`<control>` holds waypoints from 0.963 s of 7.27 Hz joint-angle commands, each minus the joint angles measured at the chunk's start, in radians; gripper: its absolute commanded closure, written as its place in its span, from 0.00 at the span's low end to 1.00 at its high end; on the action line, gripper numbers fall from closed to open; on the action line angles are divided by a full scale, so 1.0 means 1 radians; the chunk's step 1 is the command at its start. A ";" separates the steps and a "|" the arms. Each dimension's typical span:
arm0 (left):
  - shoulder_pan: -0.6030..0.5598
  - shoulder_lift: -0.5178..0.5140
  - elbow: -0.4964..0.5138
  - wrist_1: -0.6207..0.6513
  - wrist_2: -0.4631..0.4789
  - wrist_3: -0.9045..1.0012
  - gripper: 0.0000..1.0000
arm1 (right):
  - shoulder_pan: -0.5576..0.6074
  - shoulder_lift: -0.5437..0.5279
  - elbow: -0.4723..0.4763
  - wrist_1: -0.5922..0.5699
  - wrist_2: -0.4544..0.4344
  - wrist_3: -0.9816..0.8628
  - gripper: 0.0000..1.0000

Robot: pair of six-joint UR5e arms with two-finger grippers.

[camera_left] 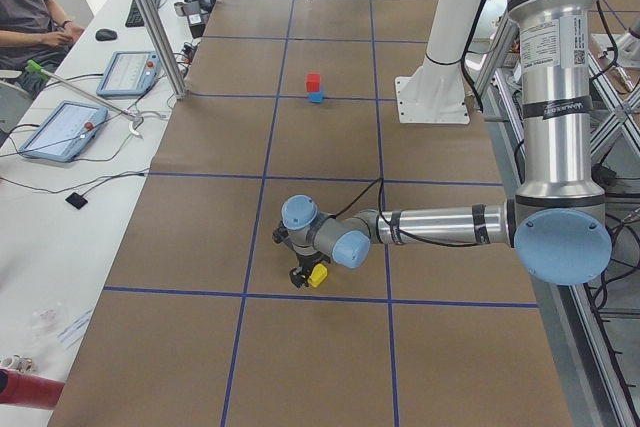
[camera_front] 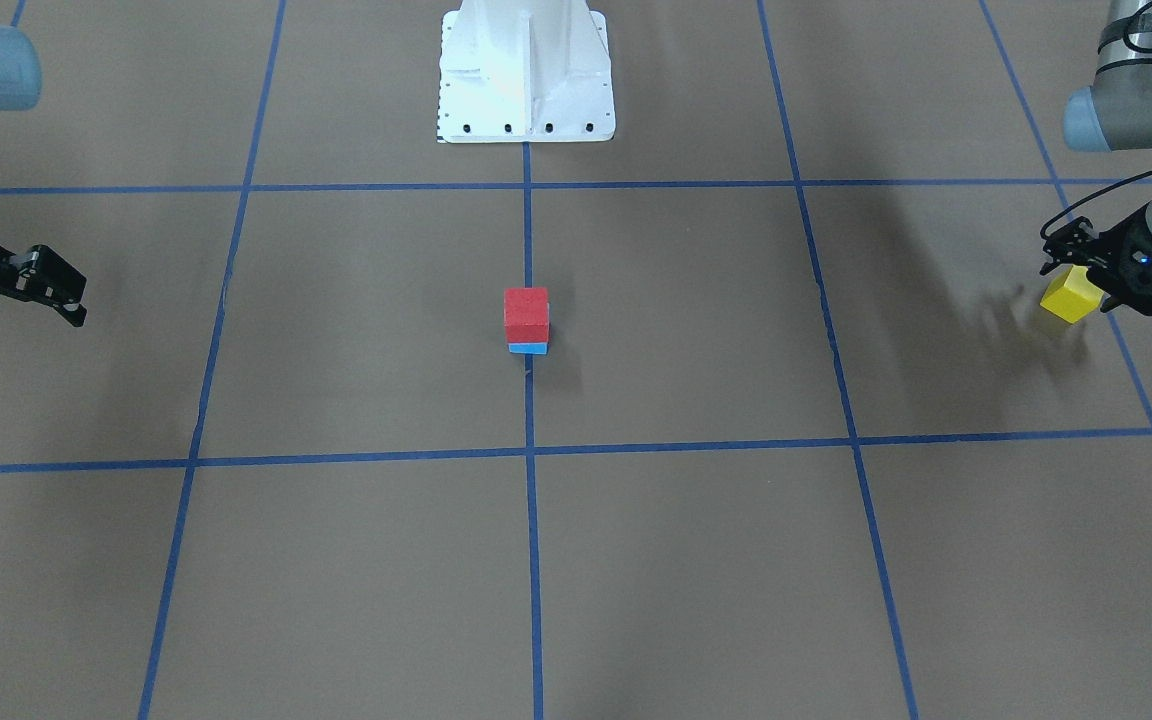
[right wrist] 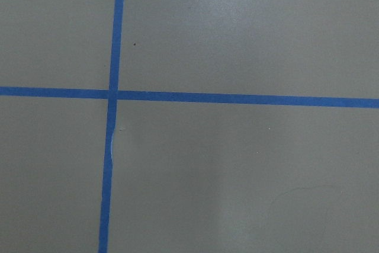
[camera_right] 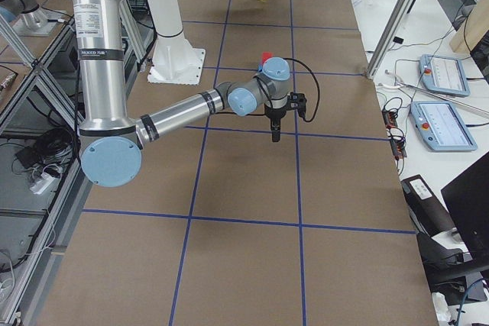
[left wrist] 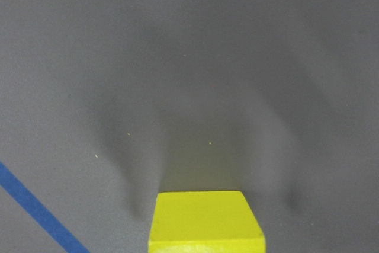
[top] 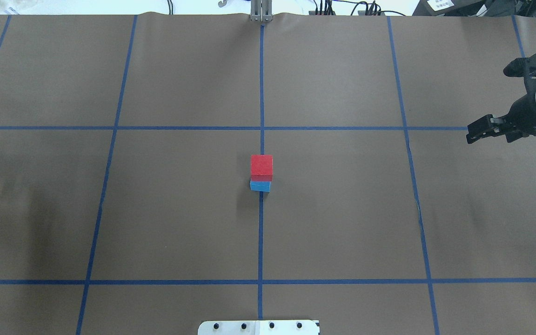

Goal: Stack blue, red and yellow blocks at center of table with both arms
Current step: 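Lower the left gripper onto the yellow cube and grasp it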

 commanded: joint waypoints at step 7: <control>0.189 -0.293 -0.447 0.355 -0.067 -0.748 1.00 | 0.002 -0.005 -0.007 0.000 0.000 -0.012 0.00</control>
